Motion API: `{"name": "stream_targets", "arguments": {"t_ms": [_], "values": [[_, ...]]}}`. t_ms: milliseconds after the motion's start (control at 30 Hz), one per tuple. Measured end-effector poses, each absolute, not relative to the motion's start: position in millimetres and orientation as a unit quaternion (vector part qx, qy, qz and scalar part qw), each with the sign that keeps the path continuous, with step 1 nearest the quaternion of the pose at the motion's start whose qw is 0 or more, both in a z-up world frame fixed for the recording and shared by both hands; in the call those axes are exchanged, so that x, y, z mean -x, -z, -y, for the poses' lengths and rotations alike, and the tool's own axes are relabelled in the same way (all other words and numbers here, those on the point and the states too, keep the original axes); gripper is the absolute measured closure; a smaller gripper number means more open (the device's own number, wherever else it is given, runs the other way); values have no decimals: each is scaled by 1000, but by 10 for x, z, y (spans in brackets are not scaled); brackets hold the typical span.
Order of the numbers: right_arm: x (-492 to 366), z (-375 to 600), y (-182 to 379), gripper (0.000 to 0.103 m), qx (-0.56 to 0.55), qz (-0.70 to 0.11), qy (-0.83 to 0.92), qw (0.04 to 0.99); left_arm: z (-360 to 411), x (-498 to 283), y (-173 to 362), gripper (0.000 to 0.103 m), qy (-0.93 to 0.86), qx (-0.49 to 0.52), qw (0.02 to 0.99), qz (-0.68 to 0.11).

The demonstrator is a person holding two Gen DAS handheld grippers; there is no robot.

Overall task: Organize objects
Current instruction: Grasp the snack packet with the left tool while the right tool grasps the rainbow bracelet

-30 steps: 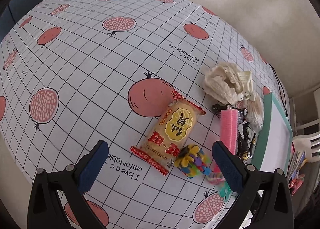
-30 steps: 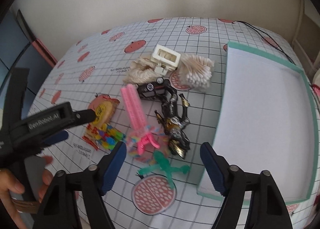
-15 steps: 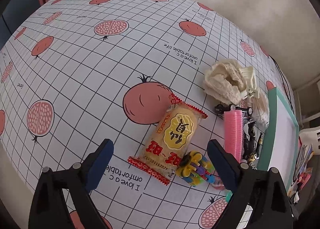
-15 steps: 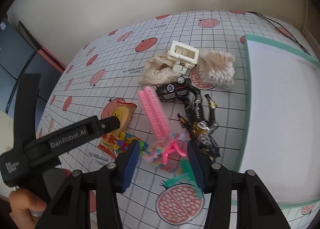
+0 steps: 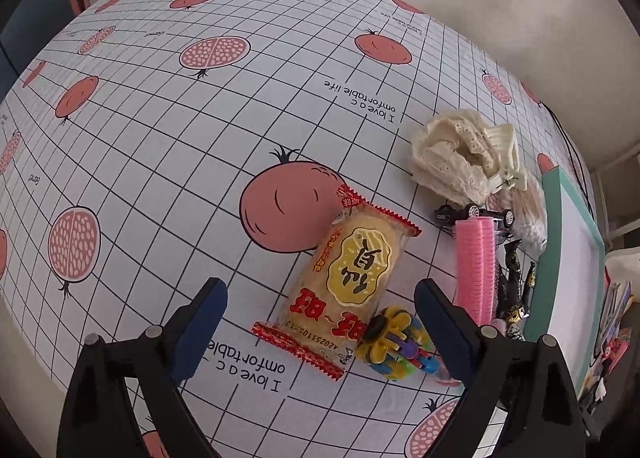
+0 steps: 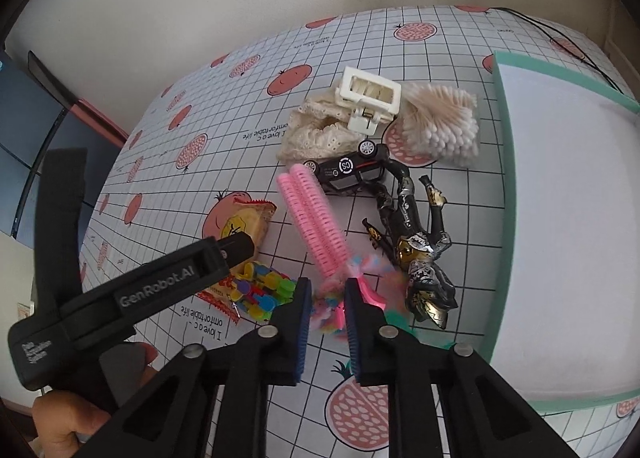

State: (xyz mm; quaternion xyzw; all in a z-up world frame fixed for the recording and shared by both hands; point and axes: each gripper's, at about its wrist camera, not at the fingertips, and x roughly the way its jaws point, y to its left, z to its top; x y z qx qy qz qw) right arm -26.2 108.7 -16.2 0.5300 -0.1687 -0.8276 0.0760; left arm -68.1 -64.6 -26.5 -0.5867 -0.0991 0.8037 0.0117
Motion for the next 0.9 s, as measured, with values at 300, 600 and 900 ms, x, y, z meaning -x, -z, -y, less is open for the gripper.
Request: {"name": "stream_targets", "arguments": {"t_ms": [300,600,900], "values": [[227,-1143,129,86,-528,172,828,76,511,724,319,28,-802,593,10,75],[179,-1194,101,86,-525,174,829,79,419,724,327,61,-799,599,14,54],[129,-1255,0,88,-506,185,838,85,499,681,158,62,-822,567,-3,50]]}}
